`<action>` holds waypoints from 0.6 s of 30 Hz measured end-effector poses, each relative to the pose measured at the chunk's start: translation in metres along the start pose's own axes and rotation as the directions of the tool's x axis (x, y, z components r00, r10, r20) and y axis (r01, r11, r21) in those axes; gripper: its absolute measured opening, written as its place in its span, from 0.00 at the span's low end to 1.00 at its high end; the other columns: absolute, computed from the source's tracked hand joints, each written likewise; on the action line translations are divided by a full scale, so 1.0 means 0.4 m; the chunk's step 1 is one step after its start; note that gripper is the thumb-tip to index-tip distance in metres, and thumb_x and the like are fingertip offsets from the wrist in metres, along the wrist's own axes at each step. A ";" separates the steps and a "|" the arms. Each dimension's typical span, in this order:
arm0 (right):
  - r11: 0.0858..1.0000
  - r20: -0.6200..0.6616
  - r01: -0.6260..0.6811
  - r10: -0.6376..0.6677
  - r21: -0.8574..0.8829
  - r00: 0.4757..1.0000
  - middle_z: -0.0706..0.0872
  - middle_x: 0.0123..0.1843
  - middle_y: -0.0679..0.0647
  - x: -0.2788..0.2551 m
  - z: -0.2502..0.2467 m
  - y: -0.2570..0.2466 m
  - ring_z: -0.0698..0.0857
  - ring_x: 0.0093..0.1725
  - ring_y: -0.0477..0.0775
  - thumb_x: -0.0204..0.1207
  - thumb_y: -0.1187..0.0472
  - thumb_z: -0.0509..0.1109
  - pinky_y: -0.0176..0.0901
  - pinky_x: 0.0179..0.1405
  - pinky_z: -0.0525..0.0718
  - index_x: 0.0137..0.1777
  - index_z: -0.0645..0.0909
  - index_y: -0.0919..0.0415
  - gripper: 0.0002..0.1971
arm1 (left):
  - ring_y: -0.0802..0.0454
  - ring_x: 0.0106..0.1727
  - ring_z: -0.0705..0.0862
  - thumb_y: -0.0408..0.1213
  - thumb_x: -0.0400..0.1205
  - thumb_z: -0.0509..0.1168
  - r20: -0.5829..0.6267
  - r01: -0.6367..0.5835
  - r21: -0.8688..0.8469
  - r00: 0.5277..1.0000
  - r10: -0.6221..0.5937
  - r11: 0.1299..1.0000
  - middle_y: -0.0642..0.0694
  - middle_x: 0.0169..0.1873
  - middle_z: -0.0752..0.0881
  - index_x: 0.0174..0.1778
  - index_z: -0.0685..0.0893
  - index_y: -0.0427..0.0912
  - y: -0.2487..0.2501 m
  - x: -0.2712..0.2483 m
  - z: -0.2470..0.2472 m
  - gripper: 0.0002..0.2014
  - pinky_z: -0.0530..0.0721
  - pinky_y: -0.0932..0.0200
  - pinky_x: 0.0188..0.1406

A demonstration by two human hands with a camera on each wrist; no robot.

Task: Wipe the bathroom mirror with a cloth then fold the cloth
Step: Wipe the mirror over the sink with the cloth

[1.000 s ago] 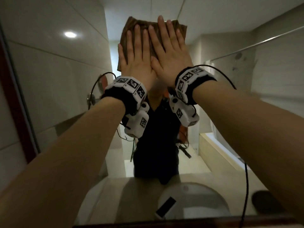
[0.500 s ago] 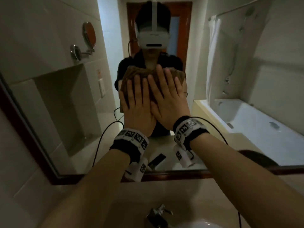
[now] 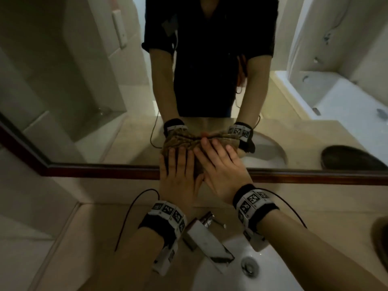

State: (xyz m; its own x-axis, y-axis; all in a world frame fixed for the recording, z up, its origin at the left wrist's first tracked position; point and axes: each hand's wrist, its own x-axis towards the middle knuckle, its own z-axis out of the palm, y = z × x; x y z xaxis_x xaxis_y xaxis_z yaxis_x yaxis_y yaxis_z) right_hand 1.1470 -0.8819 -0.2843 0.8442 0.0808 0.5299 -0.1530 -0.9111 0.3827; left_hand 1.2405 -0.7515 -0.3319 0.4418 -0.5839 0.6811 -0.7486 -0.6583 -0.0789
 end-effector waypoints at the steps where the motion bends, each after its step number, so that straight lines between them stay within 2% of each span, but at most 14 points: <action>1: 1.000 -0.009 0.000 0.000 -0.004 1.000 0.52 0.84 0.56 -0.002 0.008 -0.002 0.45 0.82 0.57 0.77 0.44 0.57 0.52 0.82 0.33 0.84 0.48 0.56 0.38 | 0.32 0.79 0.57 0.57 0.86 0.50 -0.005 -0.001 0.010 1.000 0.001 1.000 0.31 0.75 0.63 0.78 0.62 0.32 -0.003 -0.005 0.009 0.34 0.44 0.34 0.82; 3: 1.000 -0.030 0.007 -0.008 -0.011 1.000 0.54 0.83 0.55 -0.002 0.014 0.000 0.47 0.82 0.57 0.77 0.45 0.56 0.53 0.82 0.34 0.83 0.49 0.56 0.37 | 0.32 0.77 0.60 0.57 0.84 0.52 -0.017 -0.004 0.017 1.000 0.004 1.000 0.31 0.74 0.64 0.76 0.64 0.32 -0.008 -0.008 0.015 0.34 0.42 0.35 0.82; 6: 0.999 -0.044 0.034 -0.033 0.009 0.998 0.53 0.84 0.53 -0.006 0.010 0.007 0.51 0.82 0.58 0.79 0.46 0.56 0.52 0.82 0.38 0.83 0.50 0.56 0.35 | 0.32 0.77 0.59 0.58 0.87 0.45 -0.018 -0.014 -0.014 1.000 0.013 1.000 0.31 0.73 0.65 0.77 0.64 0.33 -0.010 -0.009 0.019 0.33 0.45 0.33 0.81; 8: 0.998 -0.007 0.042 -0.042 0.047 0.999 0.52 0.84 0.52 -0.002 -0.008 0.016 0.57 0.81 0.58 0.79 0.46 0.55 0.51 0.82 0.41 0.83 0.53 0.55 0.34 | 0.31 0.77 0.60 0.58 0.88 0.40 0.030 0.002 -0.047 1.000 -0.001 0.999 0.31 0.73 0.66 0.77 0.63 0.33 -0.008 -0.007 0.015 0.33 0.50 0.31 0.79; 10: 0.996 0.036 0.070 -0.072 0.054 0.997 0.56 0.83 0.53 0.003 -0.033 0.034 0.61 0.80 0.55 0.79 0.47 0.55 0.49 0.82 0.42 0.83 0.56 0.56 0.32 | 0.29 0.74 0.64 0.58 0.89 0.38 0.094 0.028 -0.070 0.995 -0.022 0.997 0.30 0.72 0.66 0.75 0.65 0.31 0.000 0.002 -0.007 0.34 0.53 0.31 0.76; 13: 0.994 0.084 0.094 -0.099 0.056 0.992 0.54 0.84 0.51 0.020 -0.099 0.078 0.58 0.82 0.53 0.77 0.49 0.58 0.47 0.82 0.39 0.84 0.54 0.55 0.35 | 0.28 0.73 0.64 0.58 0.89 0.36 0.139 0.049 -0.097 0.990 -0.035 0.994 0.30 0.73 0.64 0.74 0.65 0.30 0.015 0.045 -0.070 0.34 0.51 0.33 0.77; 16: 0.998 0.012 0.006 -0.007 0.069 1.000 0.53 0.84 0.49 0.095 -0.208 0.153 0.59 0.81 0.53 0.76 0.48 0.58 0.46 0.82 0.41 0.84 0.56 0.53 0.35 | 0.29 0.76 0.62 0.59 0.88 0.37 0.045 0.063 -0.091 0.997 -0.059 0.994 0.30 0.76 0.62 0.77 0.62 0.30 0.043 0.190 -0.172 0.35 0.43 0.36 0.81; 18: 0.999 -0.054 -0.042 0.044 0.034 0.998 0.47 0.86 0.51 0.159 -0.297 0.219 0.57 0.82 0.54 0.76 0.46 0.55 0.48 0.82 0.40 0.86 0.48 0.54 0.38 | 0.31 0.80 0.58 0.60 0.85 0.45 -0.077 0.026 -0.091 0.997 -0.033 0.996 0.32 0.78 0.60 0.81 0.58 0.32 0.053 0.309 -0.264 0.37 0.40 0.38 0.83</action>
State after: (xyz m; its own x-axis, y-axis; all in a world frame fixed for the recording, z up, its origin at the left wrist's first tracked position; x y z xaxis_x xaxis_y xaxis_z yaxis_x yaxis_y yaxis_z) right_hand 1.1263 -0.9084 -0.1271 0.8080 0.0623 0.5859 -0.1707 -0.9270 0.3341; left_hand 1.2270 -0.7872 -0.1724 0.4267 -0.5240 0.7371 -0.7788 -0.6273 0.0049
